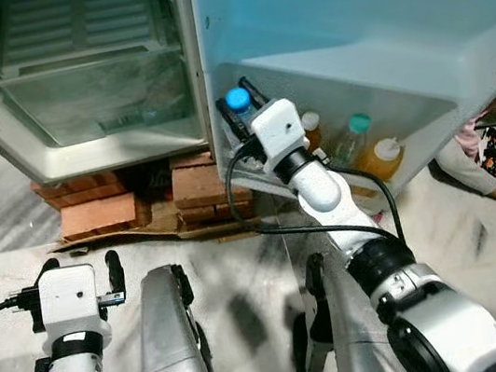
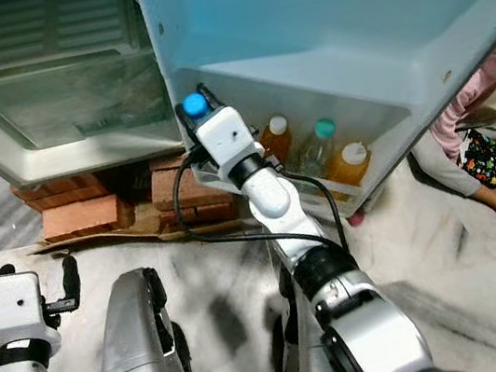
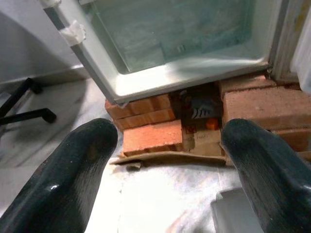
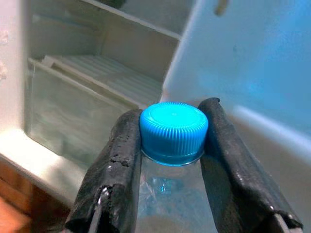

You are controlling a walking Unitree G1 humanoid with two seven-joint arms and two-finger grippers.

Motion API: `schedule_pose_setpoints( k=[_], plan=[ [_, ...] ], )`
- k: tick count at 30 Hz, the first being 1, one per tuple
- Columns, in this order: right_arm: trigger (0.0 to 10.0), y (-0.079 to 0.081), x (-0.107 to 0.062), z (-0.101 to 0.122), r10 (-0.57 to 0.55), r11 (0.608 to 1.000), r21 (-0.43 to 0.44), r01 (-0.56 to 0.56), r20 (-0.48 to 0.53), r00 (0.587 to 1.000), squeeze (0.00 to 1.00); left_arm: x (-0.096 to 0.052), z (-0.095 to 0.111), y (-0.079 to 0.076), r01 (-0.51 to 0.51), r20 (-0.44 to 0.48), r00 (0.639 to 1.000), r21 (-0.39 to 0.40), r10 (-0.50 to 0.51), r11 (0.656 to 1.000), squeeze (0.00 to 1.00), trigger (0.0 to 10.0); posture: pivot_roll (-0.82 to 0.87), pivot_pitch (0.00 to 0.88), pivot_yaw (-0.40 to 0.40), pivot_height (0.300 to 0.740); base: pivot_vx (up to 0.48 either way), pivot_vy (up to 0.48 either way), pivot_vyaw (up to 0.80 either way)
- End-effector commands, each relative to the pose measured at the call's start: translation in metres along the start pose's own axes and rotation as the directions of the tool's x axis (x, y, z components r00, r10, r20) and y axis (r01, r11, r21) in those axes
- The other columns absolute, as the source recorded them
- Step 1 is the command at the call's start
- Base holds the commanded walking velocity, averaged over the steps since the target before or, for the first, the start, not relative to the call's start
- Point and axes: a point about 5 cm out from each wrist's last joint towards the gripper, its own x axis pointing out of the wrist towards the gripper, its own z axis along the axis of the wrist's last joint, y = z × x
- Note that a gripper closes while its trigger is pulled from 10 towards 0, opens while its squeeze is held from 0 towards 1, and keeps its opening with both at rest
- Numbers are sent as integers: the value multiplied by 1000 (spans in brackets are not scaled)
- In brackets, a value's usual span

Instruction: Restocking fridge

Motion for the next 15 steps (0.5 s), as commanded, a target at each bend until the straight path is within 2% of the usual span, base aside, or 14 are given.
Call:
schedule_pose_setpoints(
  k=[1,2,6,11,12,15],
  plan=[
    [10000,0,1,4,6,998,-64,-3,47,999,0,-7,-3,1,11,-32,999,2,-11,1000,0,10000,267,361,-70,549,0,0,0],
    [10000,0,2,5,9,997,-76,-5,57,998,0,-8,-3,1,13,-34,999,3,-13,1000,0,10000,270,369,-68,549,0,0,0],
    [10000,3,2,2,32,976,-217,-16,72,997,0,-14,-3,3,24,-52,998,13,-23,1000,0,10000,281,394,-62,549,0,0,0],
    [10000,12,-6,-13,45,983,-177,-46,-7,999,0,-18,-1,4,31,-58,998,18,-30,999,0,10000,284,406,-57,549,0,0,0],
    [10000,15,-13,-26,25,997,-67,-32,-102,994,0,-18,0,4,35,-63,997,21,-34,999,0,10000,284,414,-55,549,0,0,0],
    [10000,18,-21,-38,21,1000,13,-19,-182,983,0,-19,0,4,38,-65,997,22,-37,999,0,10000,285,421,-56,549,0,0,0]
  ],
)
